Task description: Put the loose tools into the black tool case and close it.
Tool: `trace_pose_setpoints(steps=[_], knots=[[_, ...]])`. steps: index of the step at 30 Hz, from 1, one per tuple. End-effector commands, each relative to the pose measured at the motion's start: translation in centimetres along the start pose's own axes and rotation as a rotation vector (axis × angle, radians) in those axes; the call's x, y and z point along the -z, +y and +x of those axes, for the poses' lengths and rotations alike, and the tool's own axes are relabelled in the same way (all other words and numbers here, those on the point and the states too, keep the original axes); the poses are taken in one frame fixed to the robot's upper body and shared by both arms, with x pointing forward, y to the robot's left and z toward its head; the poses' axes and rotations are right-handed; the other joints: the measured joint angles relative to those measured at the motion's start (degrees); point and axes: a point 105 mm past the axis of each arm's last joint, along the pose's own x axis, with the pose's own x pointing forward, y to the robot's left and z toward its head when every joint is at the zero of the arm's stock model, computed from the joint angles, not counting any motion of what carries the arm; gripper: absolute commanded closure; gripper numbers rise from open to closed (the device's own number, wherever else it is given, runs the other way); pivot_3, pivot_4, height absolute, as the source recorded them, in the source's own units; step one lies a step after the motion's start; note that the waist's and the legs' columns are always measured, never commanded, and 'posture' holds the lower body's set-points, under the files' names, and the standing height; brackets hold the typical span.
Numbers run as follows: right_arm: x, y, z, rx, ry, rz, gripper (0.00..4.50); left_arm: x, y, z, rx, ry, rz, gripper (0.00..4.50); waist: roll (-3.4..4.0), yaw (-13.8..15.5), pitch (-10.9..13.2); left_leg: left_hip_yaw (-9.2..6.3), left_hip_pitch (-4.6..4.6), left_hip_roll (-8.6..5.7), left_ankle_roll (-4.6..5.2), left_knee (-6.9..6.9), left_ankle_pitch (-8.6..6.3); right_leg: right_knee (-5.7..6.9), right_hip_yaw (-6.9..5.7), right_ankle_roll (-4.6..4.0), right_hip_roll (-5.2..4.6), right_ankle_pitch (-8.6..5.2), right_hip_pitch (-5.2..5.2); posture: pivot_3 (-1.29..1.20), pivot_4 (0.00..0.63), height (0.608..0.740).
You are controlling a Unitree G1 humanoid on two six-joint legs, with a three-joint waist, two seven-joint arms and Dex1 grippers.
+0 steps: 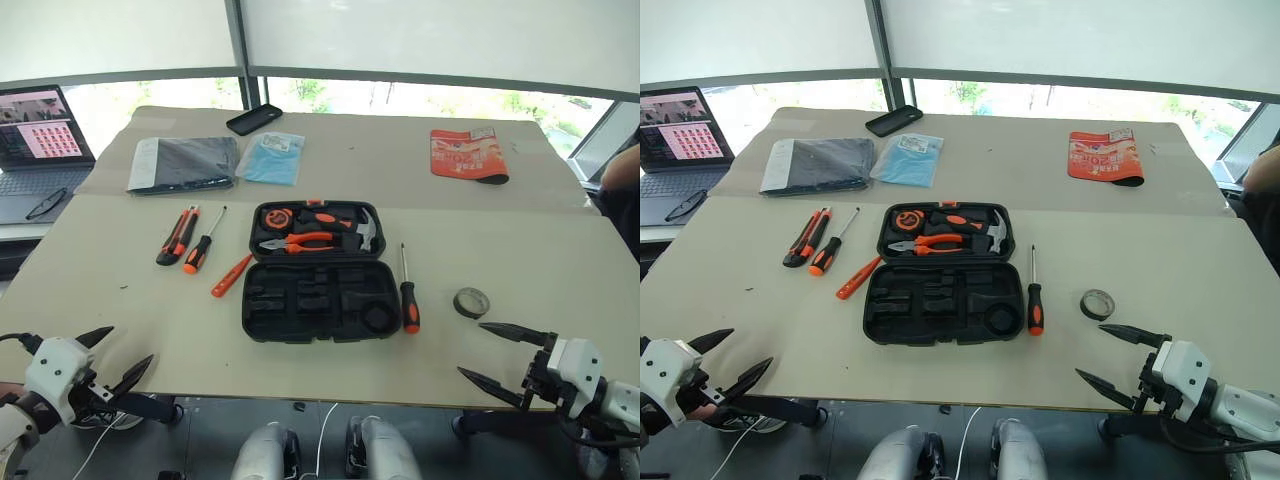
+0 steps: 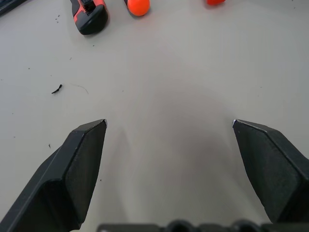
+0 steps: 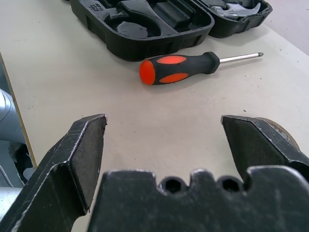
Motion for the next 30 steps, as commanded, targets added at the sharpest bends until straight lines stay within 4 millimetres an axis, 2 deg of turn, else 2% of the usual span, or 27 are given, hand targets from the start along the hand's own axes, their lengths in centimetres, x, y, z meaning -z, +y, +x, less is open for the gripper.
trace_pose_setpoints(steps=[1,4,8,11,14,17,20,23,25,28,30], knots=[[-2.5,-0.4,1.2,-0.007,-0.11,-0.015,0.09,-1.8,1.0,0.1,-0.038,-0.062,-0.081,0.03,0.0,0.0,0.0,0.0,0.0,0.0,0.0,0.0,0.0,0.0,0.0,0.0,0.0,0.0,0.0,0.0,0.15,0.74],[-6.9,-1.4,4.0,-0.002,-0.336,0.064,0.09,-2.1,1.9,0.0,-0.116,-0.049,-0.26,0.03,-0.07,-0.6,0.0,0.01,0.03,0.07,-0.04,0.02,0.03,0.07,0.04,0.02,0.02,0.01,-0.01,0.0,0.15,0.74],[-9.3,-2.3,5.3,0.017,-0.441,0.08,0.09,-0.5,3.5,-0.7,-0.314,0.092,-0.335,0.03,-0.03,-0.3,0.0,-0.02,0.13,0.08,-0.09,0.03,0.06,0.11,-0.03,0.39,0.03,0.24,0.01,0.0,0.15,0.74],[-10.4,-2.2,6.0,0.009,-0.498,0.068,0.09,-2.1,3.7,-0.6,-0.393,0.014,-0.521,0.03,-0.07,0.0,0.0,-0.02,0.06,0.08,-0.08,0.03,-0.04,0.08,-0.01,0.35,0.13,0.22,-0.01,0.0,0.15,0.74],[-10.5,-2.1,6.4,0.015,-0.52,0.077,0.09,-4.5,2.2,0.2,-0.303,-0.039,-0.614,0.03,-0.12,0.6,0.0,-0.02,-0.04,0.05,-0.44,0.12,0.15,0.07,-0.06,0.34,0.05,0.22,0.0,0.0,0.15,0.74],[-9.6,-1.5,6.6,-0.012,-0.506,0.075,0.09,-7.2,1.0,2.4,-0.168,-0.045,-0.6,0.03,-0.12,0.8,0.0,0.02,-0.02,-0.08,-0.44,0.17,0.12,0.08,-0.02,0.38,-0.04,0.25,0.05,0.0,0.15,0.74],[-9.1,-1.5,6.6,-0.012,-0.498,0.076,0.09,-7.8,1.6,4.5,-0.159,0.039,-0.542,0.03,-0.12,1.0,0.0,0.01,0.04,-0.08,-0.55,0.24,0.18,0.16,-0.02,0.41,0.06,0.27,0.12,0.0,0.15,0.74],[-8.6,-1.4,6.5,-0.018,-0.488,0.075,0.0,-9.6,3.1,7.5,-0.203,0.029,-0.495,0.73,-0.09,1.0,0.0,0.02,0.16,-0.1,-0.52,0.23,0.17,0.3,0.02,0.43,0.31,0.28,0.16,0.0,0.15,0.74],[-8.2,-1.3,6.4,-0.022,-0.478,0.075,0.0,-10.7,3.5,9.4,-0.213,0.015,-0.462,1.39,-0.1,0.8,0.0,0.03,0.18,-0.1,-0.79,0.22,0.33,0.36,0.03,0.41,0.43,0.29,0.16,0.0,0.15,0.74],[-8.0,-1.2,6.3,-0.027,-0.47,0.069,0.0,-12.3,3.5,12.5,-0.21,-0.008,-0.454,1.39,-0.11,0.7,0.0,0.03,0.14,-0.11,-0.83,0.2,0.37,0.4,0.03,0.37,0.53,0.28,0.12,0.0,0.15,0.74],[-8.2,-1.3,6.4,-0.026,-0.473,0.063,0.0,-12.4,3.1,14.3,-0.188,0.02,-0.429,1.39,-0.11,0.3,0.0,0.06,0.15,-0.11,-0.79,0.2,0.4,0.41,0.06,0.35,0.55,0.29,0.12,0.0,0.15,0.74]])
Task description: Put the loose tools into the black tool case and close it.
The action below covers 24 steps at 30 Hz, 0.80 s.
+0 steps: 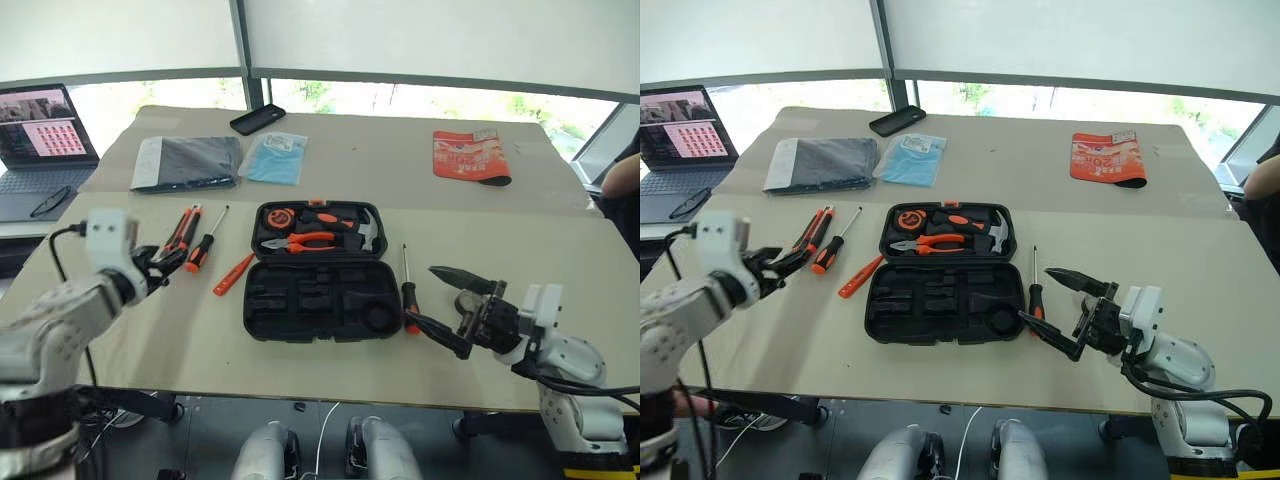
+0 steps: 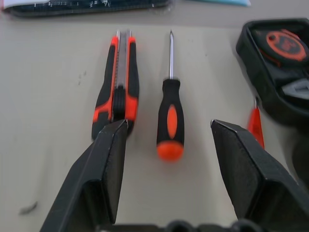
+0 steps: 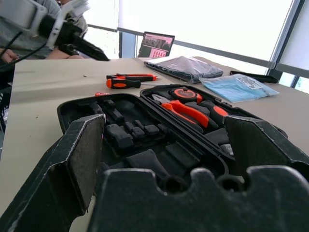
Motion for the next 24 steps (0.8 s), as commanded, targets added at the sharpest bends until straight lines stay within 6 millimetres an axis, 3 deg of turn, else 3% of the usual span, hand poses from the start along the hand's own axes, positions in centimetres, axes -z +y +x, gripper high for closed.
trace_pose_setpoints(steps=[1,5,8,15,20,24], knots=[[-1.0,-0.3,0.0,0.002,-0.026,-0.056,0.0,-0.1,-0.7,2.5,-0.007,0.029,0.068,1.39,-0.01,-0.4,0.0,0.04,0.0,0.01,0.04,0.0,0.02,-0.03,0.01,0.0,0.02,0.0,-0.02,0.0,0.15,0.74],[-1.4,-0.3,0.4,0.009,-0.033,-0.071,0.0,-0.1,-0.1,4.9,-0.084,0.078,0.163,1.39,-0.03,-0.7,0.0,0.06,0.04,-0.02,0.21,0.02,0.15,0.08,0.02,0.01,0.0,0.0,-0.02,0.0,0.15,0.74],[-1.5,-0.2,0.3,0.022,-0.029,-0.073,0.0,-0.3,-0.4,5.6,-0.085,0.074,0.103,1.39,-0.03,-0.7,0.0,0.05,0.02,0.0,0.17,0.01,0.16,0.12,0.07,0.01,0.01,-0.01,-0.08,0.0,0.15,0.74],[-1.4,0.0,0.4,0.033,-0.021,-0.073,0.0,0.9,-1.4,6.2,-0.051,0.127,0.038,1.39,-0.04,-0.7,0.0,0.04,0.0,-0.02,0.38,0.09,0.23,0.23,0.08,0.01,-0.23,0.0,-0.08,0.0,0.15,0.74],[-2.2,-0.1,1.0,-0.004,-0.04,-0.102,0.0,1.6,0.4,6.8,-0.168,0.159,0.014,1.39,-0.04,-0.8,0.0,0.03,0.1,-0.02,0.35,0.1,0.25,0.33,0.1,0.02,-0.21,-0.01,-0.07,0.0,0.15,0.74],[-2.7,-0.2,1.5,-0.017,-0.055,-0.112,0.0,1.4,-0.1,6.7,-0.149,0.153,0.005,1.39,-0.05,-0.7,0.0,0.01,0.06,-0.01,0.37,0.1,0.26,0.33,0.08,0.02,-0.22,-0.01,-0.08,0.0,0.15,0.74]])
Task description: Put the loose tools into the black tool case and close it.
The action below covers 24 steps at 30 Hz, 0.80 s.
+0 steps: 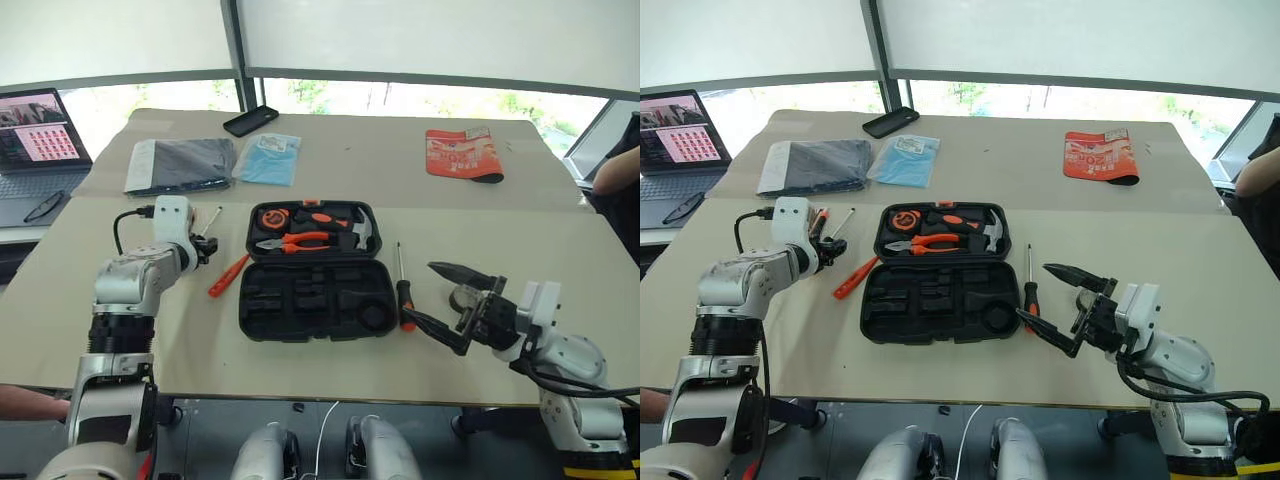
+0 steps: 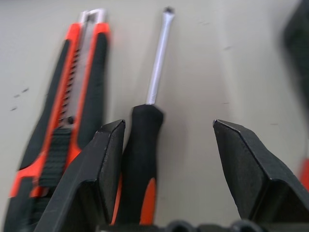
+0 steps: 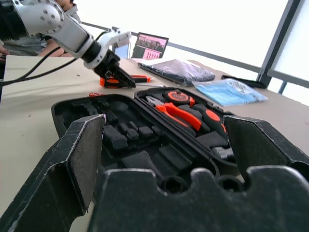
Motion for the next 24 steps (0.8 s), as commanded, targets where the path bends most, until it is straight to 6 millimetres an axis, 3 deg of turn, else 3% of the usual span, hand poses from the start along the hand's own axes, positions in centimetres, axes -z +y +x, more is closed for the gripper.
trace_pose_setpoints(steps=[1,8,13,15,17,19,21,24], knots=[[-1.5,-0.2,0.6,-0.023,-0.035,-0.051,0.0,-0.8,-0.3,-0.4,0.005,-0.03,0.002,1.39,0.0,0.0,0.0,0.0,0.0,-0.01,0.0,0.0,0.0,0.0,0.0,0.0,0.01,0.0,0.0,0.0,0.15,0.74],[-1.3,-0.3,0.8,-0.028,-0.038,-0.057,0.0,1.5,-0.2,0.1,0.024,0.046,-0.006,1.39,0.0,0.1,0.0,0.01,-0.02,-0.06,0.05,0.01,-0.01,0.0,-0.01,-0.01,-0.04,0.0,0.01,0.0,0.15,0.74],[-1.2,-0.5,0.8,-0.033,-0.038,-0.063,0.0,1.7,0.4,0.0,0.022,0.032,-0.014,3.08,0.0,0.2,0.0,0.01,0.01,-0.06,0.05,0.01,-0.01,0.02,-0.01,0.0,-0.06,0.0,0.02,0.0,0.15,0.74],[-1.3,-0.7,0.7,-0.036,-0.041,-0.07,0.0,0.3,0.2,-0.5,0.045,-0.06,-0.007,3.57,0.0,0.1,0.0,0.01,0.0,-0.08,0.06,0.01,-0.02,0.02,-0.01,0.0,-0.08,0.0,0.03,0.0,0.15,0.74],[-1.5,-0.8,0.6,-0.038,-0.047,-0.076,0.0,-1.1,0.2,-1.1,0.071,-0.14,-0.025,3.57,0.0,0.1,0.0,0.02,0.0,-0.09,0.07,0.01,-0.02,0.01,0.0,-0.01,-0.1,0.0,0.03,0.0,0.15,0.74],[-1.9,-1.0,0.5,-0.034,-0.061,-0.078,0.0,-4.1,-0.4,-2.5,0.155,-0.327,-0.038,3.57,-0.01,0.1,0.0,0.01,-0.02,-0.07,0.07,0.02,-0.02,0.01,-0.02,-0.01,-0.13,0.01,0.02,0.0,0.15,0.74],[-2.1,-1.1,0.5,-0.032,-0.067,-0.08,0.0,-5.7,-0.8,-3.6,0.22,-0.425,-0.035,3.57,-0.11,0.2,0.1,-0.01,-0.07,-0.05,0.06,0.05,-0.02,0.01,-0.06,-0.02,-0.22,0.01,0.0,0.0,0.15,0.74],[-2.4,-1.5,0.3,-0.014,-0.061,-0.091,0.0,-7.8,-3.4,-6.4,0.432,-0.55,0.133,3.57,-0.13,0.1,0.1,-0.02,-0.12,-0.02,0.07,0.13,-0.03,0.01,-0.09,-0.04,-0.27,0.02,-0.01,0.0,0.15,0.74]])
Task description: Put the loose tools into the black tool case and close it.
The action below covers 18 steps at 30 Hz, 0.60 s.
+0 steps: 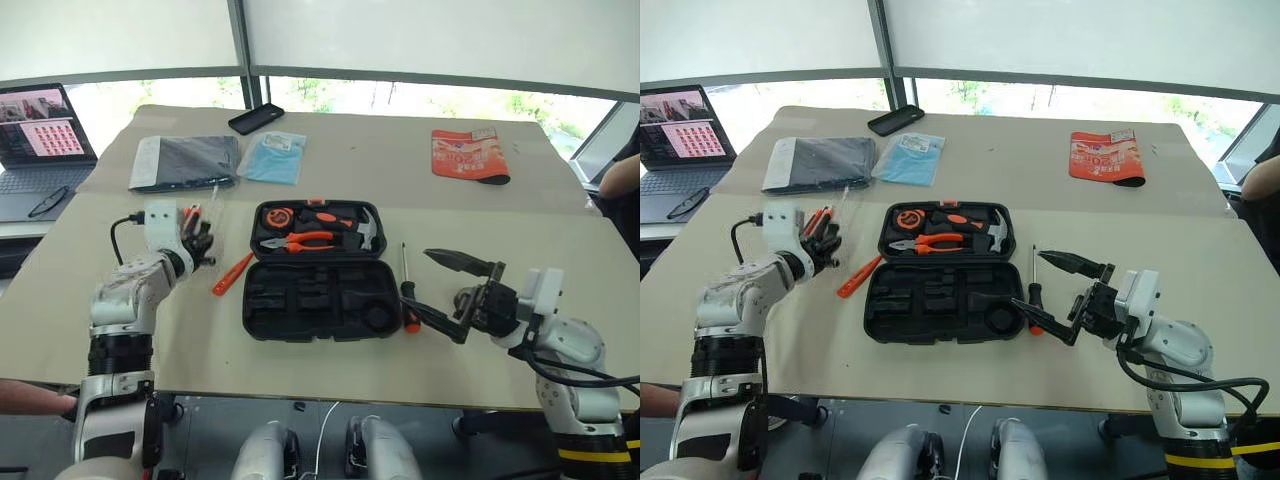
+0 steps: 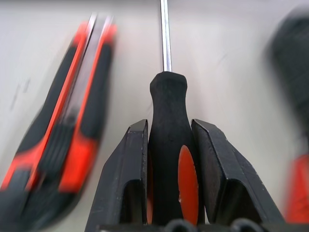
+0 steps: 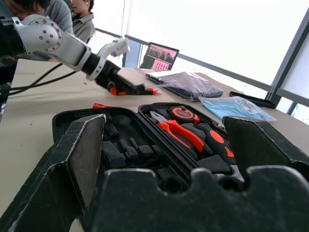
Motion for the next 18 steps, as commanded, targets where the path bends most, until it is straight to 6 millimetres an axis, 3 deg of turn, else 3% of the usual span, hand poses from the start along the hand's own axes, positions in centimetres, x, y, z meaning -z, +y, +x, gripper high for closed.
trace_pose_setpoints(steps=[1,3,5,7,11,15,18], knots=[[-1.7,-1.2,-0.6,0.033,-0.019,-0.07,0.0,-5.9,-4.8,-2.4,0.354,-0.228,0.257,3.57,0.0,-0.1,0.0,0.01,-0.01,-0.01,0.0,0.0,0.0,0.01,-0.01,0.01,0.0,0.0,-0.01,0.0,0.15,0.74],[-2.1,-2.0,-1.4,0.076,-0.004,-0.082,0.0,-5.0,-8.5,-3.4,0.597,-0.204,0.604,3.57,0.02,-0.1,0.0,0.04,-0.01,-0.02,-0.11,0.01,-0.06,0.0,-0.02,0.01,0.1,-0.01,-0.02,0.0,0.15,0.74],[-2.2,-2.2,-1.8,0.083,0.009,-0.085,0.0,-3.2,-10.2,-3.8,0.754,-0.158,0.836,3.57,0.1,0.1,-0.1,0.07,0.05,-0.06,-0.38,0.0,-0.25,0.04,-0.04,-0.01,0.21,-0.02,-0.01,0.0,0.15,0.74],[-2.0,-2.2,-2.0,0.082,0.024,-0.081,0.0,-1.6,-11.3,-4.2,0.89,-0.115,0.906,3.57,0.21,0.2,-0.1,0.09,0.07,-0.09,-0.39,0.0,-0.28,-0.02,-0.03,-0.01,0.18,-0.03,0.03,0.0,0.15,0.74],[-1.7,-2.2,-2.1,0.083,0.04,-0.078,0.0,1.5,-12.0,-1.5,0.927,0.045,1.035,3.57,0.2,0.2,-0.1,0.09,-0.02,-0.08,0.08,0.1,-0.08,-0.01,0.0,0.01,0.27,-0.04,0.01,0.0,0.15,0.74],[-1.4,-1.7,-2.3,0.078,0.046,-0.067,0.0,2.1,-12.7,-0.2,0.922,0.055,1.068,3.57,0.19,-0.1,-0.1,0.03,-0.34,0.06,0.52,0.53,-0.23,0.02,-0.04,0.02,0.44,-0.04,-0.11,0.0,0.15,0.74],[-1.2,-1.4,-2.6,0.088,0.055,-0.063,0.0,2.9,-13.4,-0.4,0.968,0.063,1.092,3.57,0.19,-0.2,-0.1,0.05,-0.38,0.04,0.66,0.63,-0.32,0.01,-0.02,0.04,0.39,-0.04,-0.12,0.0,0.15,0.74]])
